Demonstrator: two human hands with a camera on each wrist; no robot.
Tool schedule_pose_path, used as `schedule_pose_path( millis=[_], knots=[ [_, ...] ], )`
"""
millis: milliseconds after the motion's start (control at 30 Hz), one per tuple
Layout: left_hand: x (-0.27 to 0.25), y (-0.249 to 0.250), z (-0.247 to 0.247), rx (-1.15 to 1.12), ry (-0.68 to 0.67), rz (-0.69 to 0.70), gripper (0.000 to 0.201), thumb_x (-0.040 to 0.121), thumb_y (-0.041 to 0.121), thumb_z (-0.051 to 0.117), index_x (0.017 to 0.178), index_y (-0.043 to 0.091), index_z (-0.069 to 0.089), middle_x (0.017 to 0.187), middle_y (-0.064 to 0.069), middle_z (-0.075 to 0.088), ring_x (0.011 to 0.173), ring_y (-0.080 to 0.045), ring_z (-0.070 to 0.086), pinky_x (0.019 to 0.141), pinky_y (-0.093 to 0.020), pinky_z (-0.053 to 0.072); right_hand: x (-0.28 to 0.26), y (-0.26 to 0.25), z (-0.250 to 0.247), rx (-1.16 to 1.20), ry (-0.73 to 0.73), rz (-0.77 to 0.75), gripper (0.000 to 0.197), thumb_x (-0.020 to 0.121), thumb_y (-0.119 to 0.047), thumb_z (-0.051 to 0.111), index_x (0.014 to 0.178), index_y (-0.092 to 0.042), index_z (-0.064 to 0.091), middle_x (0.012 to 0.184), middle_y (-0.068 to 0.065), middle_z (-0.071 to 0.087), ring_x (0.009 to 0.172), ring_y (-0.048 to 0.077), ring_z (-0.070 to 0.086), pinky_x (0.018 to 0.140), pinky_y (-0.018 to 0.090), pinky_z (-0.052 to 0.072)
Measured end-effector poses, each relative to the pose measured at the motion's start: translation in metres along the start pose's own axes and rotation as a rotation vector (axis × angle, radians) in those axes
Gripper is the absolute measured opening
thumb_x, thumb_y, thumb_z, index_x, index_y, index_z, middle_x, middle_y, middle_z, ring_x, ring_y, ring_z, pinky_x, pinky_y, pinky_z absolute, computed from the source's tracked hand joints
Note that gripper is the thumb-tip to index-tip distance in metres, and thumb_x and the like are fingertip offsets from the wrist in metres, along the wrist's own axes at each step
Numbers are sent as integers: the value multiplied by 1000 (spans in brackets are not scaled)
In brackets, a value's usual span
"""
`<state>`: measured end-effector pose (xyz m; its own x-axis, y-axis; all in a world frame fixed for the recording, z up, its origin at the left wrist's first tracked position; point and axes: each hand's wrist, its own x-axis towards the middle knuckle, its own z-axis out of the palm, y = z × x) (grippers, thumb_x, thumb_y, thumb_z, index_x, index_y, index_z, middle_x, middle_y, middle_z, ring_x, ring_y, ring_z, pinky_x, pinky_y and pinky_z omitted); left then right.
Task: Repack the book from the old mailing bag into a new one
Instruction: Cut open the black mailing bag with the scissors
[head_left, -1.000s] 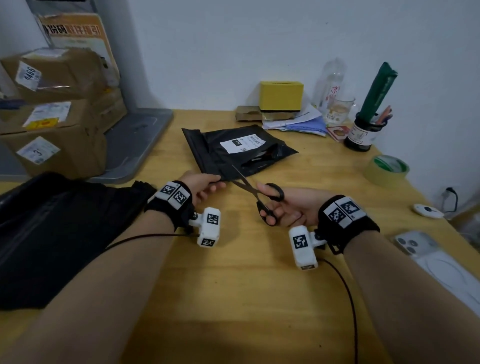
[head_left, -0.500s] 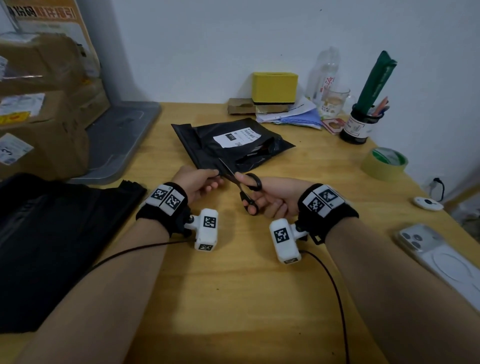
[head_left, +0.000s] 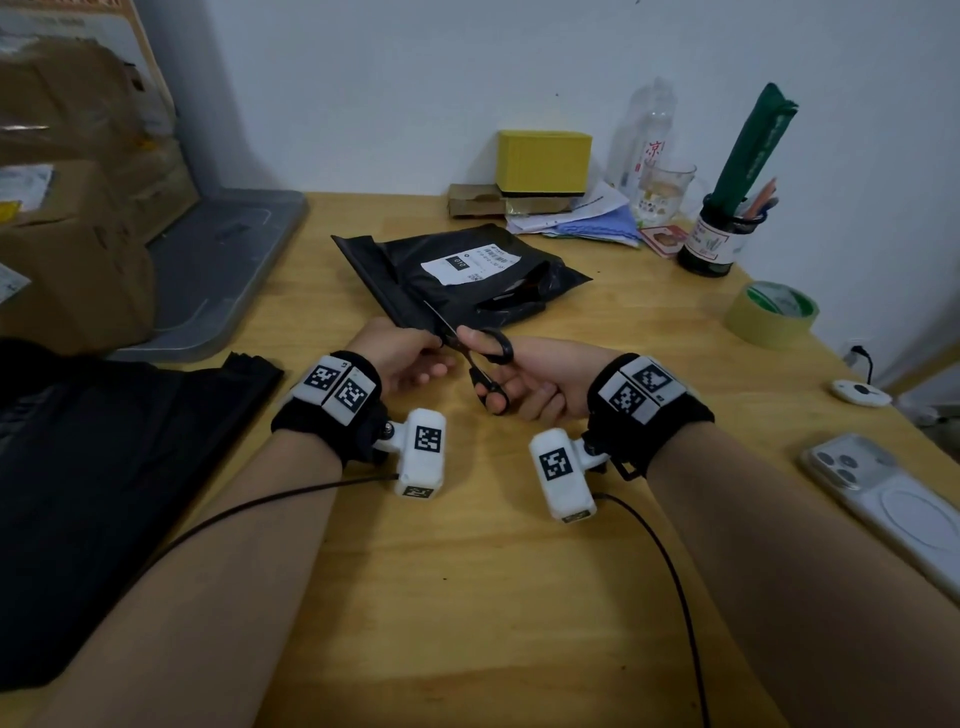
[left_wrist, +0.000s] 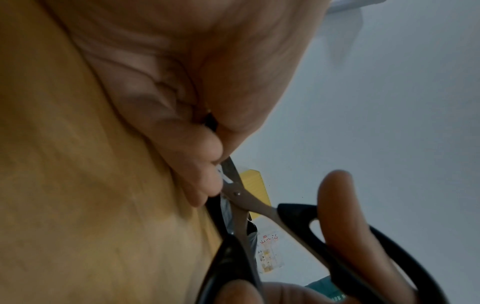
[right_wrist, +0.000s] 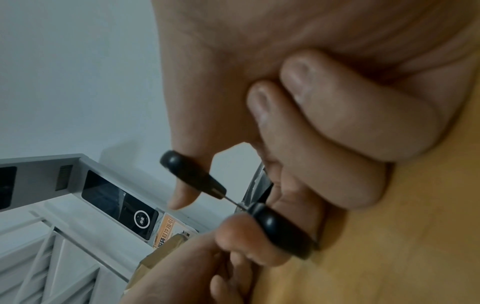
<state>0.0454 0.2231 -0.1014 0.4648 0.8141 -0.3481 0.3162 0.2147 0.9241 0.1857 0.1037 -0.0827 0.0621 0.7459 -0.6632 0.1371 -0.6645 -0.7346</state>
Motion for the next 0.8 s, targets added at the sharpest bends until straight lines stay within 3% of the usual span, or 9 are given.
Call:
schedule_pose_path(
  millis=[100, 267, 467, 633, 800],
  knots=[
    [-2, 1, -1, -2, -14, -10, 5, 97, 7, 56, 94, 9, 60, 72, -8, 73, 39, -6, 59, 36, -14, 44, 0, 0, -1, 25, -31, 3, 64, 79, -84, 54, 81, -19, 56, 67, -7, 54, 35, 2, 23, 31, 13, 16],
    [-4, 2, 0, 10, -40, -30, 3, 98, 7, 55, 97, 7, 58, 59, -5, 71, 37, -7, 59, 35, -15, 44, 0, 1, -5, 95, -73, -3, 60, 81, -79, 56, 82, -19, 53, 63, -9, 48, 34, 1, 22, 31, 14, 15],
    [-6, 3, -1, 23, -46, -23, 8, 99, 7, 54, 93, 9, 59, 71, -8, 71, 39, -7, 59, 37, -15, 46, 3, -2, -6, 87, -100, 8, 60, 80, -78, 58, 80, -18, 54, 64, -7, 49, 33, 2, 22, 30, 13, 16],
    [-7, 2, -2, 34, -69, -21, 8, 100, 8, 53, 95, 8, 59, 58, -3, 71, 39, -6, 60, 36, -15, 45, 6, -1, -11, 150, -162, 33, 59, 80, -75, 61, 79, -17, 55, 59, -7, 47, 32, 3, 21, 31, 14, 14],
    [-7, 2, -2, 39, -73, -15, 10, 100, 8, 53, 93, 7, 60, 67, -5, 72, 41, -6, 61, 37, -15, 46, 10, -5, -10, 144, -178, 45, 59, 78, -75, 62, 79, -17, 53, 61, -6, 48, 31, 3, 22, 31, 14, 14]
  ],
)
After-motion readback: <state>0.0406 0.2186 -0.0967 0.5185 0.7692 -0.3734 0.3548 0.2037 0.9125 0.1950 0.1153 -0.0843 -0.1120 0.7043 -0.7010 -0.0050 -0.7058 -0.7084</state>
